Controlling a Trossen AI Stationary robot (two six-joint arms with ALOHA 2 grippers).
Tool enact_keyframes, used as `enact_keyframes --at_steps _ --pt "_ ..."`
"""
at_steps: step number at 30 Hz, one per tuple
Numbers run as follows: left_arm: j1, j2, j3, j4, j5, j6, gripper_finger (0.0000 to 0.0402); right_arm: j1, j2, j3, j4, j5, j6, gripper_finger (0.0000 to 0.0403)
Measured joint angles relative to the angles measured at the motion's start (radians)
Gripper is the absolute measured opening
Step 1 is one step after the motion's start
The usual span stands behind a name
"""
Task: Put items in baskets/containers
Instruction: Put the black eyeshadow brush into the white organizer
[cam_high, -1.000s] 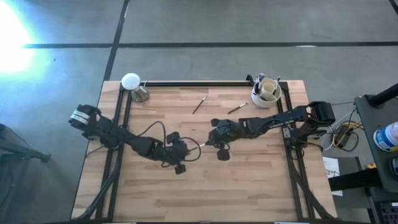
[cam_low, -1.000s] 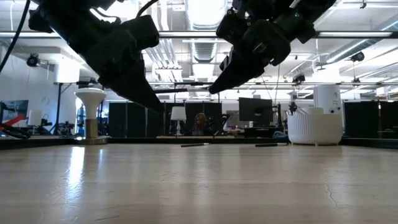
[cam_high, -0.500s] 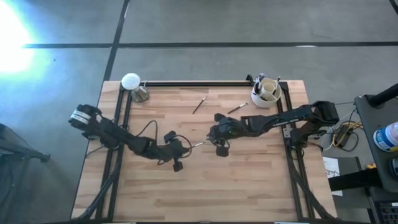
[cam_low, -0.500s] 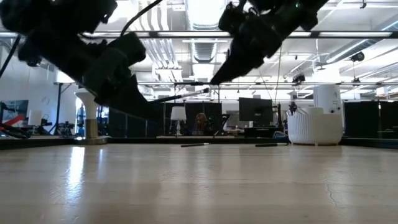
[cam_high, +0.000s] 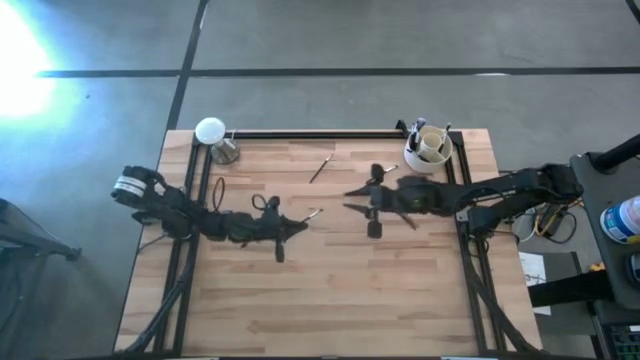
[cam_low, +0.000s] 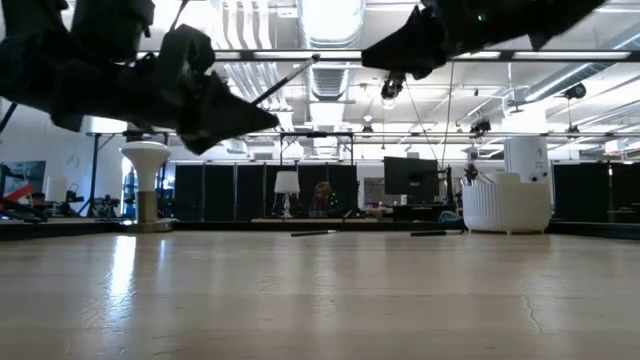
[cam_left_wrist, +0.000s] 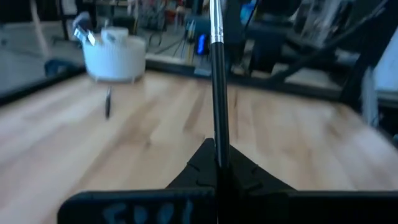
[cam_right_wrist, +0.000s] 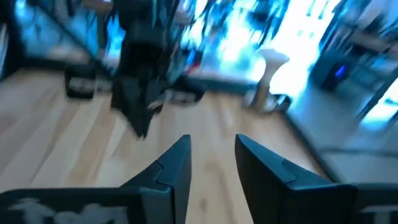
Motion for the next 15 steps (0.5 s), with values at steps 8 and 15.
enact_keyframes --at_steps 8,15 --pt "0.153 0.001 0.049 0.107 0.168 0.081 0.0001 -0.071 -0.051 -0.177 0.367 0.000 0.075 0.0089" --pt "0.215 0.002 0.092 0.161 0.238 0.115 0.0001 -0.076 -0.051 -0.205 0.441 -0.039 0.129 0.0107"
